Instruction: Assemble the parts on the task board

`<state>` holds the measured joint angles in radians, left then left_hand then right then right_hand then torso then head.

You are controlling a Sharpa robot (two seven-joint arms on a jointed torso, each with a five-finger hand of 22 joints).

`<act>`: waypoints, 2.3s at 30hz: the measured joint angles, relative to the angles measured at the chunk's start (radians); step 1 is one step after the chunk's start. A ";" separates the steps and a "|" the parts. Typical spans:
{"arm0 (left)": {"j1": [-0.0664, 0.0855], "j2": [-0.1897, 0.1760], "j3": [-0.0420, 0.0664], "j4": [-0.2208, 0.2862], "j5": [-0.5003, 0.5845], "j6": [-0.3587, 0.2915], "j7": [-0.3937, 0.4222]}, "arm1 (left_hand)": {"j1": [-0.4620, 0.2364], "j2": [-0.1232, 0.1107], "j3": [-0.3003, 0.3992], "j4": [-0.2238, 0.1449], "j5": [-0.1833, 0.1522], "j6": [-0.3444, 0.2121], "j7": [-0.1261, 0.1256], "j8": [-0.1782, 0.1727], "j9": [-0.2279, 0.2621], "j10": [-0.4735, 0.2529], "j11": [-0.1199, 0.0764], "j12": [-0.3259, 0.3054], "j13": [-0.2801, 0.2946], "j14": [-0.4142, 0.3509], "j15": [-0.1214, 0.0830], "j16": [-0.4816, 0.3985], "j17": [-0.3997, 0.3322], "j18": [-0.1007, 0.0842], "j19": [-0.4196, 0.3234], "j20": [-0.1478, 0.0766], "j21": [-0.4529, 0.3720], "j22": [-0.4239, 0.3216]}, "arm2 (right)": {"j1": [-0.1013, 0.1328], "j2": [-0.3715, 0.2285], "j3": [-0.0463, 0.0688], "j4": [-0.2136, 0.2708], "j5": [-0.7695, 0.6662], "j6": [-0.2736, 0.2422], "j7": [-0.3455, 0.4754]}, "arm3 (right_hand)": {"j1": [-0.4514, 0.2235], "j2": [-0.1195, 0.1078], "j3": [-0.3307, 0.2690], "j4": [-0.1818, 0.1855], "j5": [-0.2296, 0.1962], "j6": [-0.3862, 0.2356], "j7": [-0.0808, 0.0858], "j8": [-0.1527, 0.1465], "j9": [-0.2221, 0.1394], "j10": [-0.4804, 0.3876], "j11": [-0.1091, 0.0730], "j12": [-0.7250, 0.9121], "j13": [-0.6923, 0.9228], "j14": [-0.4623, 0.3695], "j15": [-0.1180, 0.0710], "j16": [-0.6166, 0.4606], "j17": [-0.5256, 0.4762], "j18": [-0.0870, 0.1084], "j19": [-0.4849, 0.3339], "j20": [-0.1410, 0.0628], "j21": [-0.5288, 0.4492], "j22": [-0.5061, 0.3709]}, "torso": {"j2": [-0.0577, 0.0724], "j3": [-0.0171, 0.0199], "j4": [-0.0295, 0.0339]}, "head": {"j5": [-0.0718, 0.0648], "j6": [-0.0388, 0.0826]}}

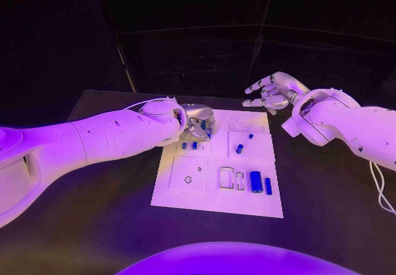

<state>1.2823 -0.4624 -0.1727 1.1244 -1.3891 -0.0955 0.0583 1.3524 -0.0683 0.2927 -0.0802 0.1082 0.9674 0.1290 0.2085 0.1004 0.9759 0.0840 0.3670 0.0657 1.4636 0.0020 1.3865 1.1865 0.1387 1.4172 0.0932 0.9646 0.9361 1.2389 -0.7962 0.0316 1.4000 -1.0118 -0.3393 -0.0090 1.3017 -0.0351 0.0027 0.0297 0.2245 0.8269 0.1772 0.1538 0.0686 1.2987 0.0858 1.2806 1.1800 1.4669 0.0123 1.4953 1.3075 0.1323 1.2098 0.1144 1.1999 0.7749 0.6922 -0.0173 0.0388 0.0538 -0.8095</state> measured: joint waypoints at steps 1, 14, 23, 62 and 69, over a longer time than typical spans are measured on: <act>0.000 0.003 0.000 -0.003 -0.001 0.003 -0.002 | 0.000 0.000 0.000 0.000 0.000 0.001 0.001 0.000 0.000 0.000 0.000 -0.001 0.000 0.000 0.000 0.000 0.000 0.000 0.000 0.000 0.000 0.000 | 0.000 0.000 0.000 0.000 0.000 0.000 0.000 | 0.000 0.000 0.000 0.000 0.000 0.000 0.000 0.000 0.000 0.000 0.000 0.000 0.000 0.000 0.000 0.000 0.000 0.000 0.000 0.000 0.000 0.000 | 0.000 0.0000 0.0000 | 0.000 0.000; 0.002 0.021 0.003 -0.027 -0.019 0.032 -0.026 | 0.000 0.000 0.015 -0.004 0.000 0.012 -0.002 -0.006 -0.003 0.015 -0.007 -0.007 -0.001 0.003 -0.003 0.000 -0.005 0.000 0.003 -0.003 0.006 0.005 | 0.000 0.001 0.000 0.001 0.000 0.000 0.000 | 0.000 0.000 0.000 0.000 0.000 0.000 0.000 0.000 0.000 0.000 0.000 0.000 0.000 0.000 0.000 0.000 0.000 0.000 0.000 0.000 0.000 0.000 | 0.000 0.0001 0.0000 | -0.002 0.000; 0.003 0.028 0.004 -0.031 -0.026 0.045 -0.034 | -0.004 0.004 0.038 -0.004 -0.004 0.046 -0.008 -0.006 -0.004 0.054 -0.015 -0.011 0.000 0.003 -0.011 0.000 -0.010 0.000 0.009 -0.009 0.020 0.023 | 0.000 0.002 0.000 0.001 0.000 0.000 0.000 | 0.000 0.000 0.000 0.000 0.006 0.000 0.000 0.000 0.000 0.000 0.000 0.000 0.000 0.000 0.000 0.000 0.000 0.000 0.000 0.000 0.000 0.000 | 0.000 0.0000 0.0000 | -0.002 0.000; -0.005 -0.043 0.032 0.051 -0.004 -0.061 -0.011 | -0.010 0.021 0.092 -0.008 -0.004 0.092 -0.008 -0.015 -0.006 0.110 -0.021 -0.055 0.000 0.003 -0.018 0.000 -0.023 0.000 0.018 -0.018 0.037 0.049 | 0.000 0.003 0.000 -0.003 0.000 0.000 0.000 | 0.000 0.000 0.000 0.000 0.006 0.000 0.000 0.000 0.000 0.000 0.000 0.000 0.001 0.000 0.000 0.000 0.000 0.000 0.000 0.000 0.000 0.000 | 0.000 -0.0007 0.0023 | -0.004 0.005; -0.003 -0.111 0.057 0.109 0.017 -0.068 -0.012 | -0.010 0.021 0.093 -0.009 -0.004 0.092 -0.008 -0.015 -0.007 0.114 -0.025 -0.058 -0.001 0.003 -0.018 0.000 -0.024 0.000 0.018 -0.018 0.046 0.055 | 0.000 0.000 0.000 -0.006 0.000 0.001 0.000 | 0.000 0.000 0.000 0.000 0.006 0.000 0.000 0.000 0.000 0.000 0.000 0.000 0.001 0.000 0.000 0.000 0.000 0.000 0.000 0.000 0.000 0.000 | -0.001 -0.0002 0.0025 | -0.004 0.008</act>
<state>1.2793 -0.5730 -0.1152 1.2335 -1.3722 -0.1634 0.0465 1.3423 -0.0477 0.3854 -0.0897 0.1045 1.0597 0.1213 0.1937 0.0938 1.0901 0.0588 0.3093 0.0652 1.4670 -0.0160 1.3864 1.1627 0.1390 1.4352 0.0753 1.0103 0.9909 1.2389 -0.7961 0.0316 1.3938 -1.0118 -0.3387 -0.0086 1.3017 -0.0351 0.0027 0.0296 0.2302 0.8269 0.1772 0.1538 0.0686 1.2987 0.0858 1.2806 1.1814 1.4668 0.0123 1.4954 1.3073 0.1323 1.2098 0.1144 1.1999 0.7751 0.6913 -0.0174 0.0413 0.0500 -0.8019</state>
